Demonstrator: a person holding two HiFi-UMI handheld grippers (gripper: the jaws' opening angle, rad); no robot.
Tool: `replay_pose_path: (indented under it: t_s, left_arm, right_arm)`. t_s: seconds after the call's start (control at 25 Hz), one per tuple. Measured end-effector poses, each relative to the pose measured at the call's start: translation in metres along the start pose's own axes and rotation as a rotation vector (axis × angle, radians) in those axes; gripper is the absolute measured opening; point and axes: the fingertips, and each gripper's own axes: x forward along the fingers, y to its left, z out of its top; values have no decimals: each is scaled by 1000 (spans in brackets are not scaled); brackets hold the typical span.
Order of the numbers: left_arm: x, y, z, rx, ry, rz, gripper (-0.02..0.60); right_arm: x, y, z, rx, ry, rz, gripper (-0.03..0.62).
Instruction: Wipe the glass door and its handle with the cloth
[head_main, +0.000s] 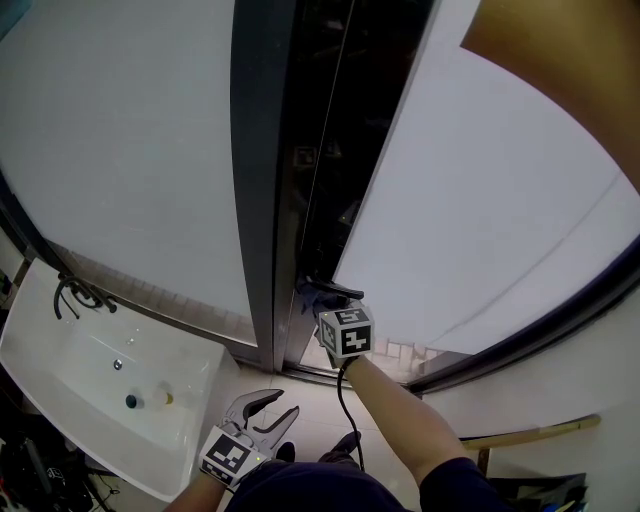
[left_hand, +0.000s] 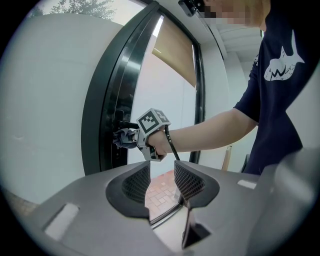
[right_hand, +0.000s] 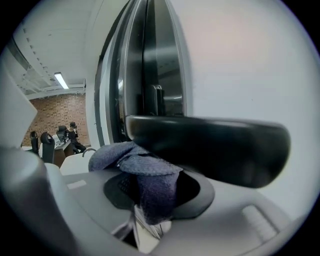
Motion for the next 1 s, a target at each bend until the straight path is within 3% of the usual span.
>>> replay_pose_path:
  t_s: [0.28,0.44,0.6,1.0]
  left_arm:
    - [-3,-1,-1,-7,-1,4,146]
    - [-3,-2,2,-7,-9,5,146]
    - [-5,3,1,-7,-3,12,146]
    - [-8,15,-3,-22,10,40,146]
  right_arm:
    - [-3,-14,-20,33,46,-29,141]
    - [-6,-33,-62,72,119,-62,141]
    - [-13,-37,-92,125,121,-49,143]
    - [19,-14,-65,286,8,36,143]
